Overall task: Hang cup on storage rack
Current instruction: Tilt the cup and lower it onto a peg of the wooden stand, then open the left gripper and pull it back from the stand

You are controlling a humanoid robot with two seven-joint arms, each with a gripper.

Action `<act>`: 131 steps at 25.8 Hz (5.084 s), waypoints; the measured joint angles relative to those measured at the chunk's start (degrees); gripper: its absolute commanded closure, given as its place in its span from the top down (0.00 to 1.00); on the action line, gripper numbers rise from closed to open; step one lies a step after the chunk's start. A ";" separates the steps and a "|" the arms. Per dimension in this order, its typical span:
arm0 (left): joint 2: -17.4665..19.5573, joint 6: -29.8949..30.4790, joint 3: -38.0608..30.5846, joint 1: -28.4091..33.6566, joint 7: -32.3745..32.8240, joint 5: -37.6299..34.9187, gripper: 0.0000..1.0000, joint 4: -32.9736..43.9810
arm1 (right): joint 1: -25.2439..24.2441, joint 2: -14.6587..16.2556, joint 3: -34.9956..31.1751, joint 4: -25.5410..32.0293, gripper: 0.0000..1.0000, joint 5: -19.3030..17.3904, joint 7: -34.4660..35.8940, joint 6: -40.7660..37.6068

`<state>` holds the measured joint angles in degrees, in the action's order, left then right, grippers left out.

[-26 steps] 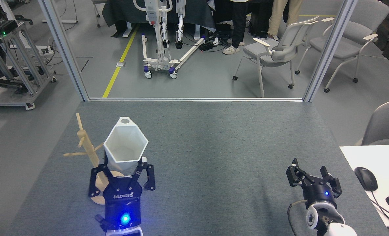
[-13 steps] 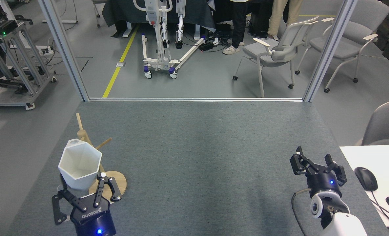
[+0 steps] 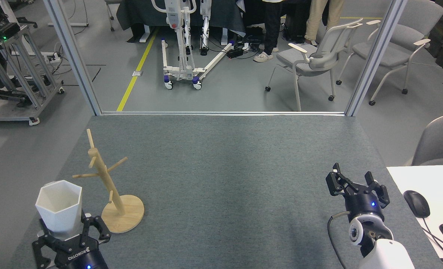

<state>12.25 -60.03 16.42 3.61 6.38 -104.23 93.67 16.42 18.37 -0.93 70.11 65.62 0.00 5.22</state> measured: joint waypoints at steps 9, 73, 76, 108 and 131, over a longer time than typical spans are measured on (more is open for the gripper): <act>2.68 1.72 -0.38 -1.77 -0.28 0.61 0.12 -3.83 | -1.26 0.06 8.15 2.33 1.00 -0.01 0.30 -0.15; 0.87 13.45 2.62 -6.52 -5.82 0.69 1.00 -1.51 | -2.21 1.11 8.86 3.71 1.00 0.51 1.29 0.23; 0.76 13.45 2.64 -6.51 -5.89 0.69 1.00 -1.59 | -2.15 1.41 8.77 3.71 1.00 0.43 1.30 0.23; -0.55 15.76 2.73 -6.25 -6.03 2.54 1.00 -6.68 | -2.24 1.91 8.67 2.81 1.00 0.38 1.36 0.34; -11.45 54.71 7.60 -9.96 -16.56 8.43 0.93 -2.02 | -2.12 1.44 6.58 3.24 1.00 0.42 2.28 1.20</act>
<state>0.80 -5.32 24.02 -6.35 -10.18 -95.80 91.66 14.30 19.82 5.65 73.36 66.05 2.28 6.41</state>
